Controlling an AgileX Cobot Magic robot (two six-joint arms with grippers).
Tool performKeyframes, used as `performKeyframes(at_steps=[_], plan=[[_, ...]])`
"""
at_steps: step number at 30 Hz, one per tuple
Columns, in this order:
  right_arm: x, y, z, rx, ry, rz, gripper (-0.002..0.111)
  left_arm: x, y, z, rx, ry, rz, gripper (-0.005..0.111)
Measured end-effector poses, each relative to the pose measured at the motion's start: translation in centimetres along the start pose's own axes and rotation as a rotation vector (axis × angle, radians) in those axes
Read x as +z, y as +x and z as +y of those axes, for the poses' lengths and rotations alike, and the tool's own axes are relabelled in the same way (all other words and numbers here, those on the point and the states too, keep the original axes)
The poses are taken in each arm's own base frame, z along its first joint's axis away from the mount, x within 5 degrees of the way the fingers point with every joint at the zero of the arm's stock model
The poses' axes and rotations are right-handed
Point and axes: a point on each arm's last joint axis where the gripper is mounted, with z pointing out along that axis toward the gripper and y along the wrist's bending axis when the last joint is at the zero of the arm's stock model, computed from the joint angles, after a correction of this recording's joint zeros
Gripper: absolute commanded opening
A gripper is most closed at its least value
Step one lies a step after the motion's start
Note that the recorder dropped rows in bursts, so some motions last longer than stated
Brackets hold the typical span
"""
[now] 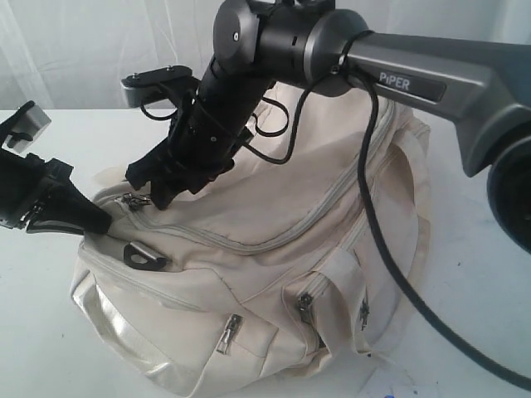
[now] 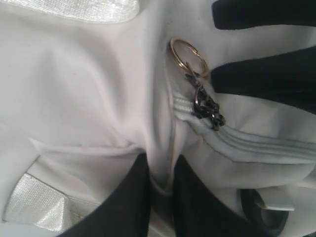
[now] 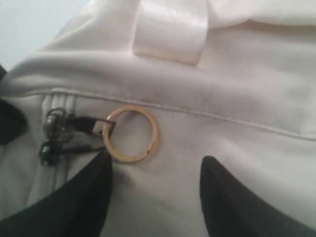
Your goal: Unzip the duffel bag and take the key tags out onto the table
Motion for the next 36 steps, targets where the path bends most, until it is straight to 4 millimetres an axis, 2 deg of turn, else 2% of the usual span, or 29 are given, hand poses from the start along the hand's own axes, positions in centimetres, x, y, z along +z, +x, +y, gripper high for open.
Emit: performKeyframes(at_steps=[5,8,16,26,36], plan=[[2.1,0.0,-0.7,0.012,0.013,-0.021,0.051,0.0,0.0,0.0,0.000,0.000,0.000,0.000],[2.5,-0.4,-0.9,0.028,0.027,-0.063,0.051,0.0,0.0,0.0,0.000,0.000,0.000,0.000],[2.6,-1.3,-0.7,0.099,-0.016,-0.170,0.051,0.0,0.0,0.0,0.000,0.000,0.000,0.000],[2.5,-1.5,0.5,0.144,-0.148,-0.180,0.051,0.0,0.0,0.0,0.000,0.000,0.000,0.000],[2.4,-1.8,0.6,0.153,-0.165,-0.204,0.051,0.0,0.0,0.0,0.002,0.000,0.000,0.000]])
